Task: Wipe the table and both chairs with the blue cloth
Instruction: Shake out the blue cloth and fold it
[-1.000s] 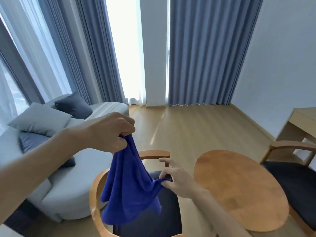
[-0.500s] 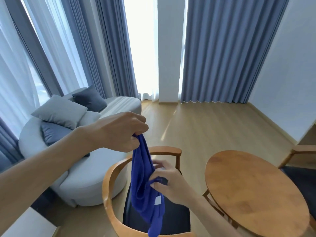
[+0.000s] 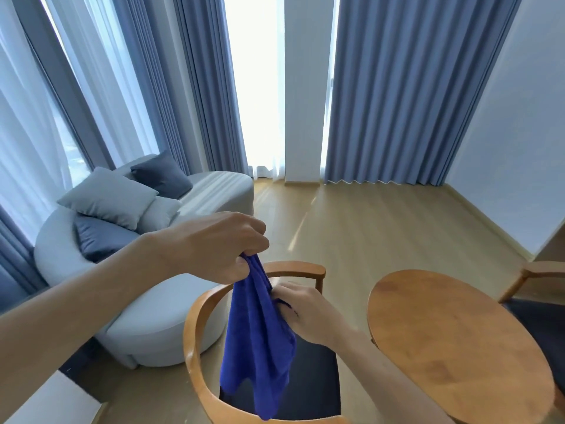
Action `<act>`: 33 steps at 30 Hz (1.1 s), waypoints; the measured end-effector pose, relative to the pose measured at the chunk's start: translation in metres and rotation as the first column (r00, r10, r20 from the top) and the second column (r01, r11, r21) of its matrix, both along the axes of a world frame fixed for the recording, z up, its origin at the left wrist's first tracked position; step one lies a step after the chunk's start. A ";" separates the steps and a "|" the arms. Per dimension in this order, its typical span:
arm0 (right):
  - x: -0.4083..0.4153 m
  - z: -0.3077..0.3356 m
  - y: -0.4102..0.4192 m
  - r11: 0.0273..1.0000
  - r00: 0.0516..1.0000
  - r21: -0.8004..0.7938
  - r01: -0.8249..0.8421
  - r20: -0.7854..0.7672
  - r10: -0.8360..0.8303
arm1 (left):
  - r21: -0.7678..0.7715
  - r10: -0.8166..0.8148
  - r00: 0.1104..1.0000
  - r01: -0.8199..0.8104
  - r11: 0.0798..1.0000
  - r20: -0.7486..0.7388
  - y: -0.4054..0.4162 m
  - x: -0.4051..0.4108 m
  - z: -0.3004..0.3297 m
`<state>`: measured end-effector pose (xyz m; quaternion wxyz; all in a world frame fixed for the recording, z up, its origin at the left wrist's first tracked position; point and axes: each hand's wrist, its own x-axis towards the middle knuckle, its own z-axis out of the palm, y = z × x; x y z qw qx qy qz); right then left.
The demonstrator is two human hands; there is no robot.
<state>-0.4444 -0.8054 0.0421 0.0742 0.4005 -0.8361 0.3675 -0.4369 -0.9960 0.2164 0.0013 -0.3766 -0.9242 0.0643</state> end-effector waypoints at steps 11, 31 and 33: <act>0.010 -0.024 0.015 0.987 0.946 -0.158 0.034 0.324 0.019 | 0.276 -0.045 0.999 0.047 0.960 -0.012 -0.015 0.002 0.008; 0.022 -0.085 -0.024 0.990 0.994 0.081 0.114 -0.014 -0.113 | 0.392 0.123 0.992 -0.117 0.912 0.011 -0.026 0.010 0.027; 0.024 -0.089 -0.022 0.992 0.993 0.055 0.118 -0.004 -0.118 | 0.360 0.140 0.990 -0.137 0.923 0.019 -0.035 0.004 0.024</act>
